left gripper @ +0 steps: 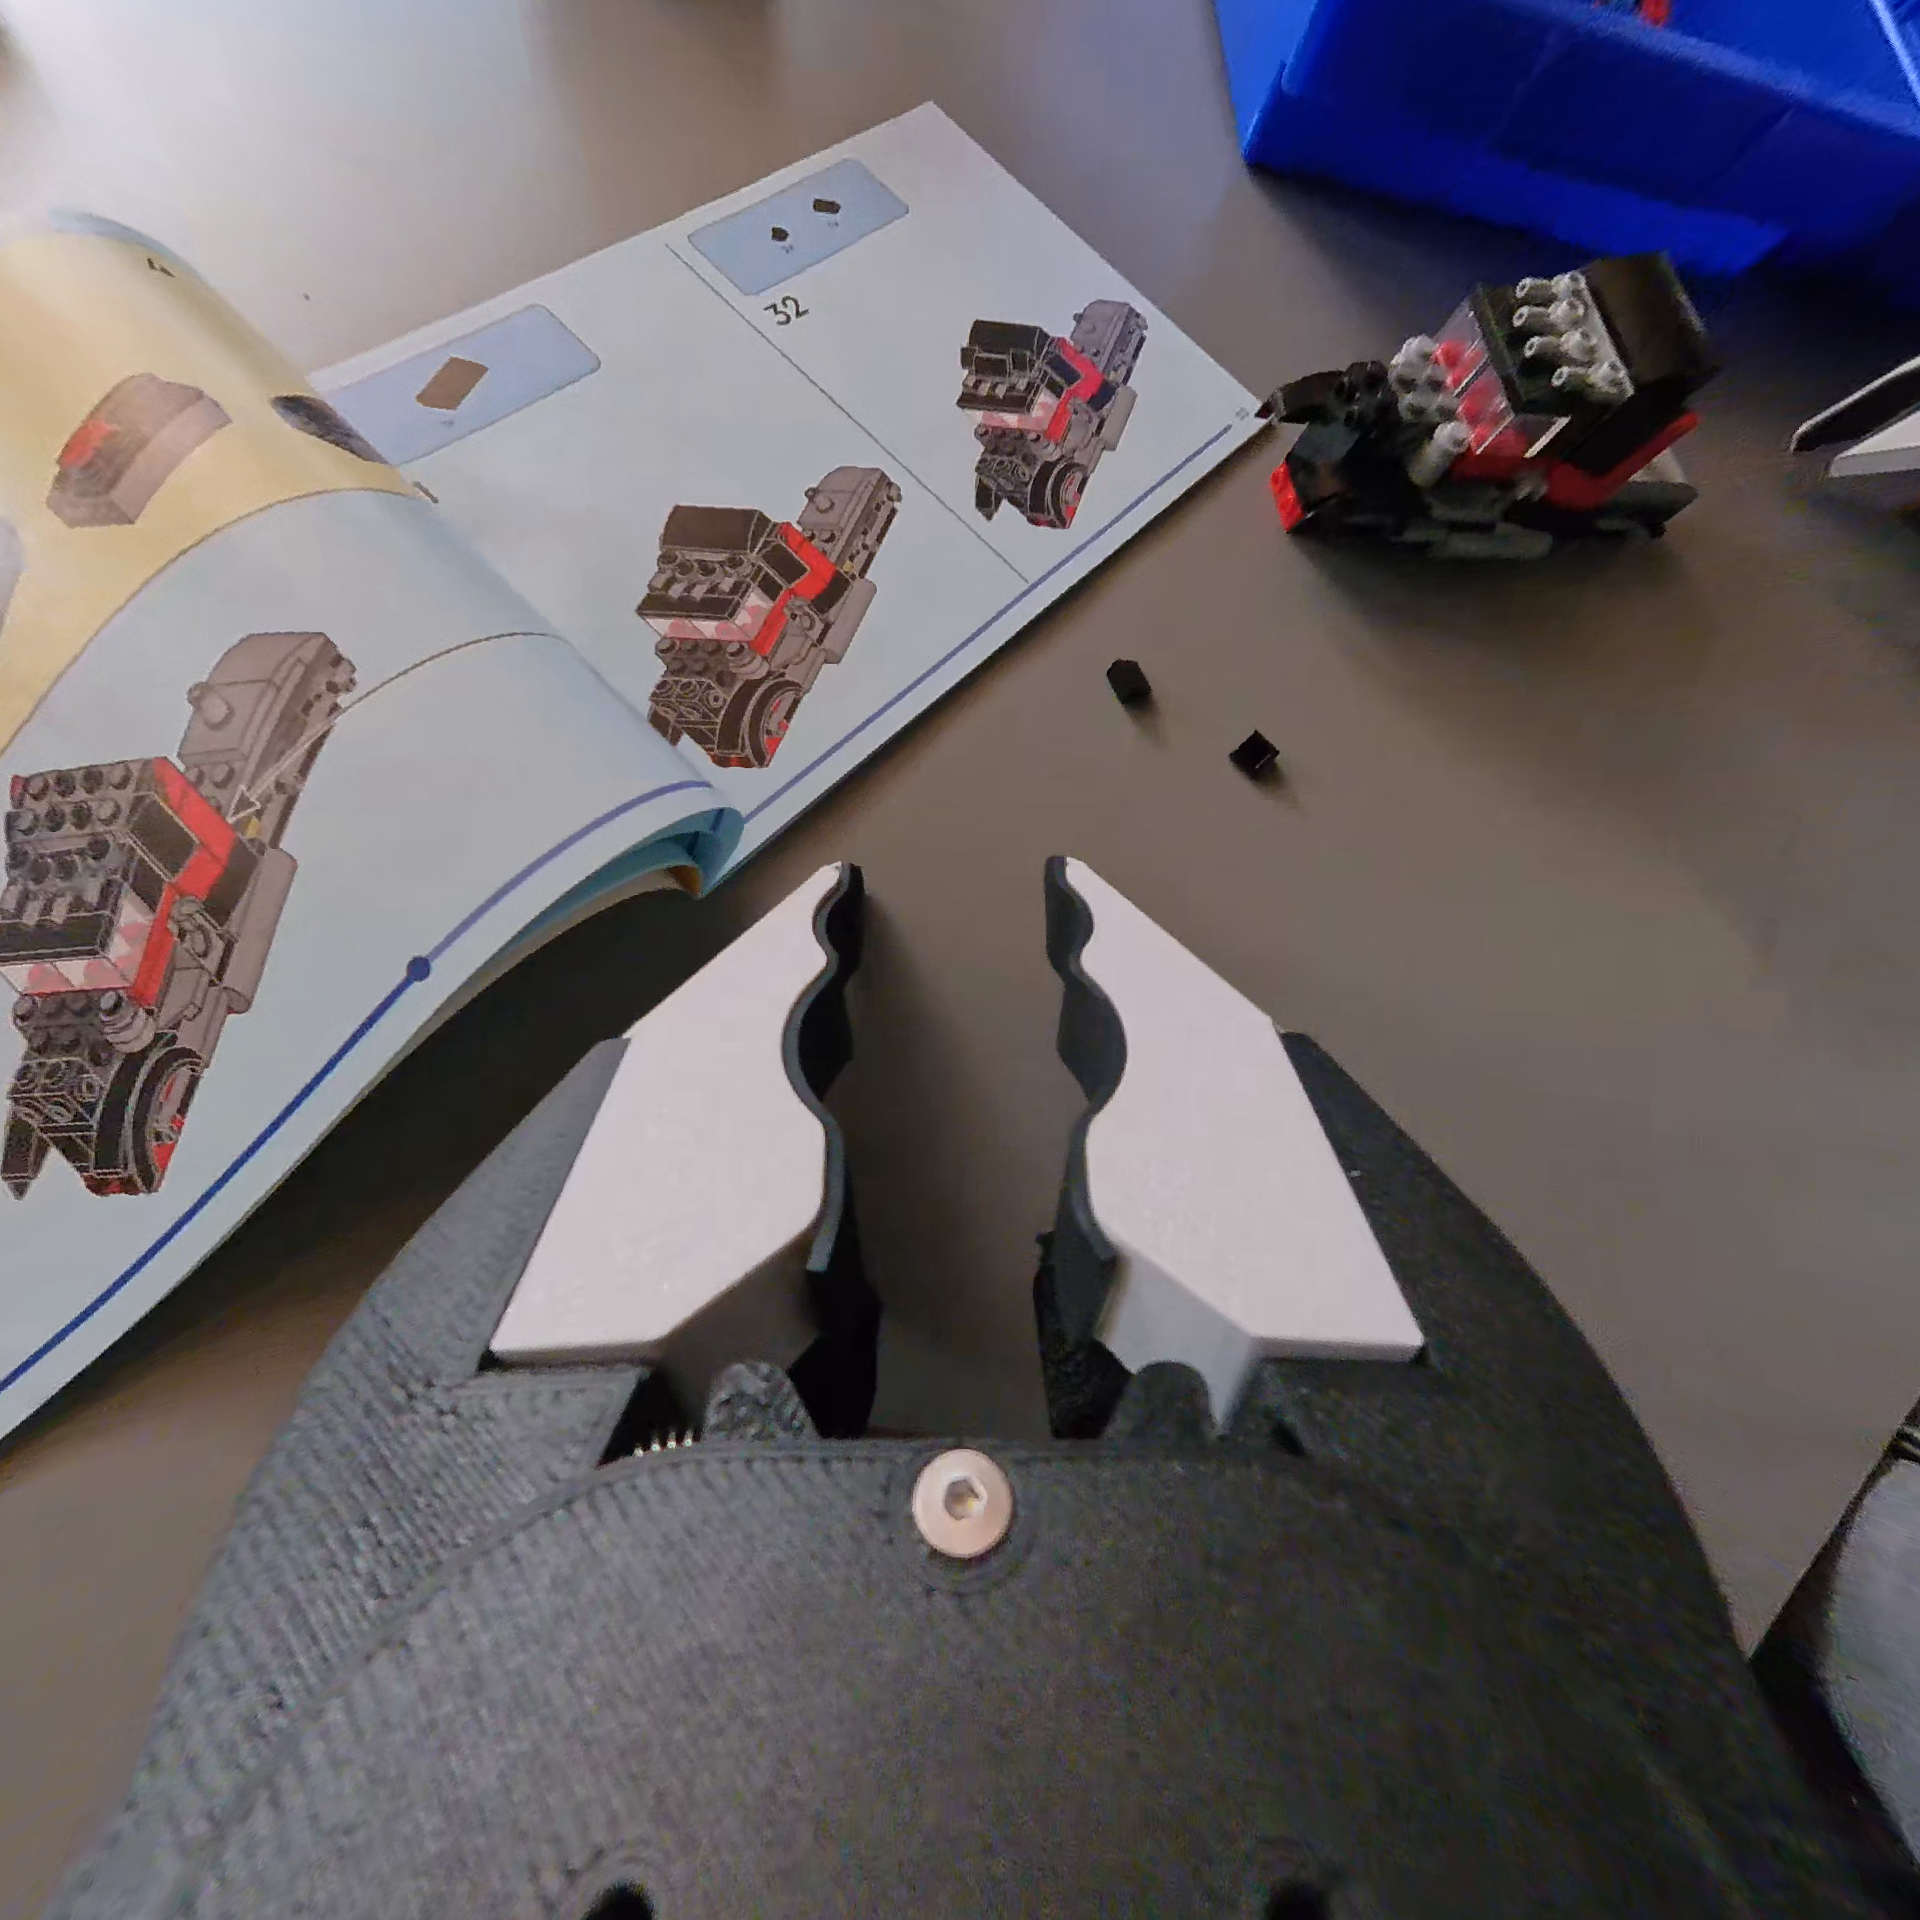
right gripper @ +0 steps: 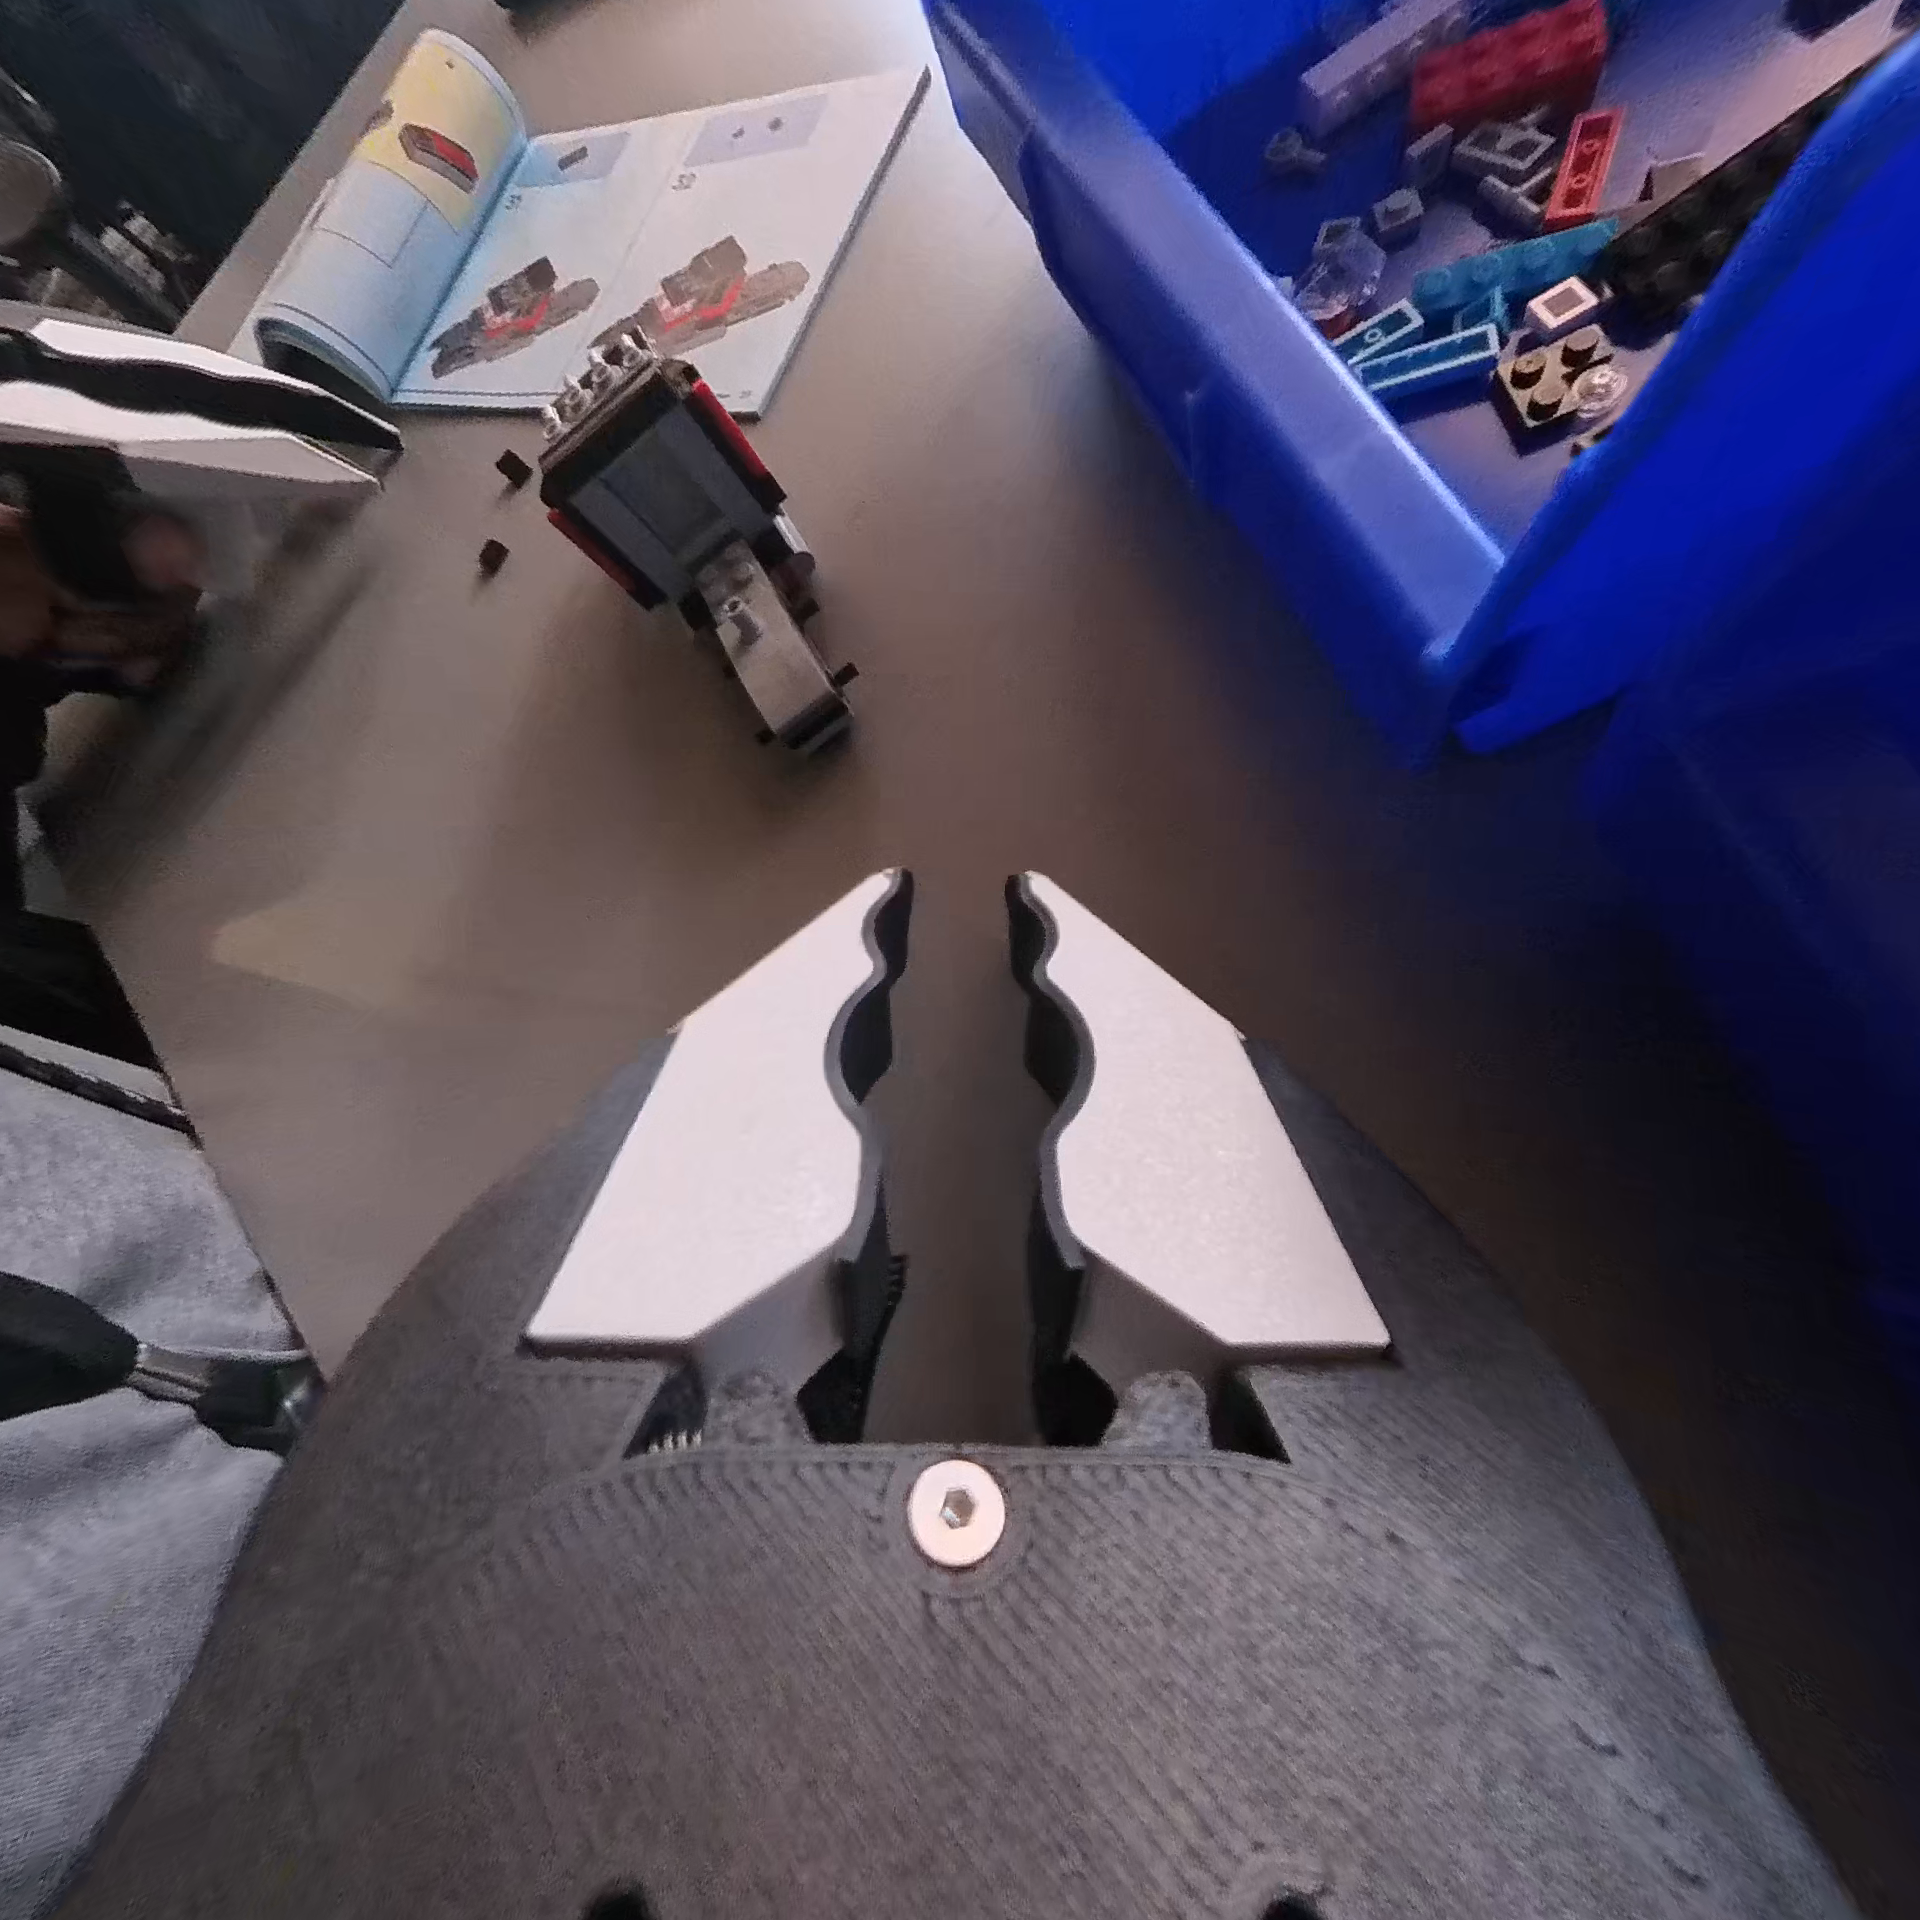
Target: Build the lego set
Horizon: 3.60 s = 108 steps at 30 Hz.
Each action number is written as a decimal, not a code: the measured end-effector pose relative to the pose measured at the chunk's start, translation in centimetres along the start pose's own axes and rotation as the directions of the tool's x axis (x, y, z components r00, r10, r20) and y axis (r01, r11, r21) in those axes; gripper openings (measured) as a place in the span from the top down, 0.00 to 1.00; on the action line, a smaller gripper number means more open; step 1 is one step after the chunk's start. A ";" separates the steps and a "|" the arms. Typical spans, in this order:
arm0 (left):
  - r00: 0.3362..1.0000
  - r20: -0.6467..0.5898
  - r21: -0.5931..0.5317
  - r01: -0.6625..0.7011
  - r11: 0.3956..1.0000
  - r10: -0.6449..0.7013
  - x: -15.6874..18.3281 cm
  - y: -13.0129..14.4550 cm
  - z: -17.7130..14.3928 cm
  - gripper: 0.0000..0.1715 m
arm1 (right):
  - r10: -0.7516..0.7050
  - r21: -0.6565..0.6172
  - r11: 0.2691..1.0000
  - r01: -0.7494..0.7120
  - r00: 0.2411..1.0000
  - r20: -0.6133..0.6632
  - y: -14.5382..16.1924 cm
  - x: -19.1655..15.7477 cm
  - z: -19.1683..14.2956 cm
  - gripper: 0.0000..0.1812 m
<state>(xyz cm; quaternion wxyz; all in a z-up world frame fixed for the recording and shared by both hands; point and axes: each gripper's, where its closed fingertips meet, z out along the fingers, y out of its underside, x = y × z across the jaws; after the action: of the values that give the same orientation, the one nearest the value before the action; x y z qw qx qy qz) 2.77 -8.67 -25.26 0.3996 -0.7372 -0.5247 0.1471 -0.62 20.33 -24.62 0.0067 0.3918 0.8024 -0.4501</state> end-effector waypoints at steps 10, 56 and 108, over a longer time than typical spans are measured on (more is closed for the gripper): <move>0.988 0.106 -0.030 -0.113 0.993 0.116 0.0 0.3 0.3 0.79 | 0.055 0.110 0.992 -0.068 0.992 0.116 -1.1 -0.5 -1.5 0.84; 0.947 0.222 -0.055 -0.225 0.973 0.231 0.1 0.2 0.5 0.62 | 0.095 0.564 0.795 -0.224 0.964 0.249 -4.0 1.5 -10.0 0.80; 0.994 -0.003 -0.011 -0.107 0.994 0.107 1.4 0.5 -0.1 0.62 | -0.478 -0.795 0.436 0.422 0.857 0.193 0.4 20.4 -10.7 0.94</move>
<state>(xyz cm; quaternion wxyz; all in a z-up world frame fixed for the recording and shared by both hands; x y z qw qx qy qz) 3.68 -7.49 -25.28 0.3875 -0.7668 -0.4847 0.1644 -10.81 40.94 -25.96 0.0417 0.1292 0.9907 -0.0019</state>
